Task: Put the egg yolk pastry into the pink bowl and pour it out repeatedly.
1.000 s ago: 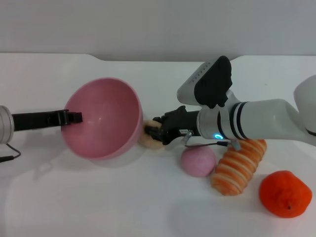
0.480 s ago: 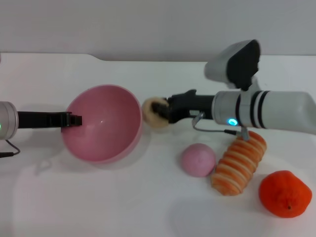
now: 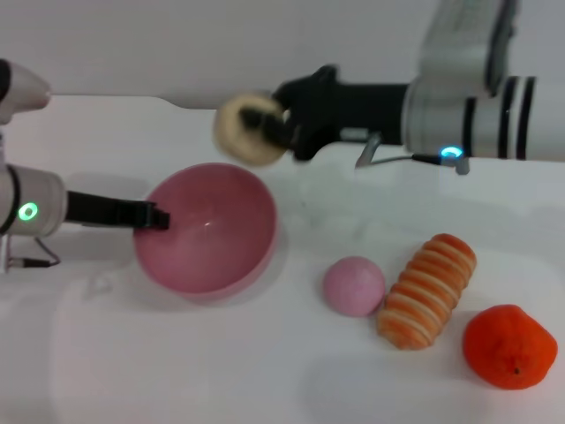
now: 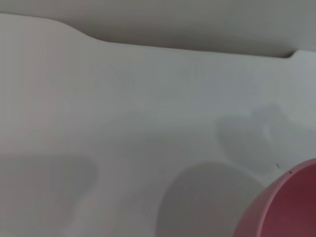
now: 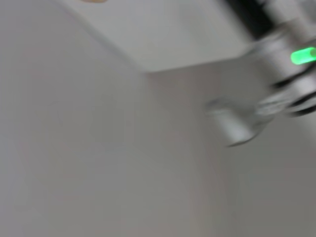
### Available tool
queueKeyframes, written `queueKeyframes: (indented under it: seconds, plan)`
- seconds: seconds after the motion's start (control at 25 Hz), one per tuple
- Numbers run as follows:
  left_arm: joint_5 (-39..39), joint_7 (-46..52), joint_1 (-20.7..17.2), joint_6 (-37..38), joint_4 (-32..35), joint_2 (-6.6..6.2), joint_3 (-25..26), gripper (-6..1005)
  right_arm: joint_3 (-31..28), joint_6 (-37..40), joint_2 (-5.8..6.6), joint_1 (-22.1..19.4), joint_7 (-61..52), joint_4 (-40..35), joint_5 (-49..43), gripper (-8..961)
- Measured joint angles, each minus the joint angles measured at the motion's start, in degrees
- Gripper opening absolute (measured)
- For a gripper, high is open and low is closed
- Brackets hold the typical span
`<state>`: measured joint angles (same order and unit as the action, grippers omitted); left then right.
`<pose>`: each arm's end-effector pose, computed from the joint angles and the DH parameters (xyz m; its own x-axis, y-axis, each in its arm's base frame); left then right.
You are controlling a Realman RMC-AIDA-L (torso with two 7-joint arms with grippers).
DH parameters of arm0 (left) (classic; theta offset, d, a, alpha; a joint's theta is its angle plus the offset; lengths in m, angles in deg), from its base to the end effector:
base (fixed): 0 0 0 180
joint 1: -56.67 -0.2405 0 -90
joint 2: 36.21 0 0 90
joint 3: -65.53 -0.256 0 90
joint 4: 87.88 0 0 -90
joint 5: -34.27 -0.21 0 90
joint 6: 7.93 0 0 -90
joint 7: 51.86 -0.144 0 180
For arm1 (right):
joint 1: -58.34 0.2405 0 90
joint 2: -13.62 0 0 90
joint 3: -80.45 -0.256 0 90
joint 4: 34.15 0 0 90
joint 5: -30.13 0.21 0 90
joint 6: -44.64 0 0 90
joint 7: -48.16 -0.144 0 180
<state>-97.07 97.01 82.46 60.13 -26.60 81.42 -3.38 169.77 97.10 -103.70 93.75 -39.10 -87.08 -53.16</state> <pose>-0.2640 0.3634 0.0044 0.4220 0.8566 0.2969 0.8879 -0.3244 -0.3261 0.1232 0.3906 -0.0526 0.8858 -0.0680 -0.4590 -0.2366 -0.9172 -0.3207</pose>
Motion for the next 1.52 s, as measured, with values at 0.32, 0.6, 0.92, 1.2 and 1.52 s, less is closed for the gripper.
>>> queueKeyframes:
  seconds: [0.32,0.6,0.92,1.2,1.52]
  plan:
    - [-0.58,0.94,3.56,0.77,-1.25,0.27,-1.24,1,5.89,5.9,-1.55,4.29,-19.37,-5.17,-24.61,151]
    - [-0.53,1.11,3.32,0.57,-1.27,0.31,-1.31,1,6.07,6.01,-1.58,4.14,-20.37,-6.68,-24.61,205]
    - [-0.36,1.06,2.95,-1.55,-1.27,0.31,-0.81,1,0.71,5.76,-1.71,1.61,-20.22,-9.59,-23.91,368]
    - [0.14,0.78,2.51,-3.26,-1.42,0.31,-0.82,1,-7.63,5.85,-1.87,-2.12,-16.99,-10.32,-21.21,533]
    - [0.5,0.38,2.47,-5.73,-1.13,0.31,-1.43,1,-10.88,0.39,-2.01,-3.97,-15.81,-7.17,-20.79,534]
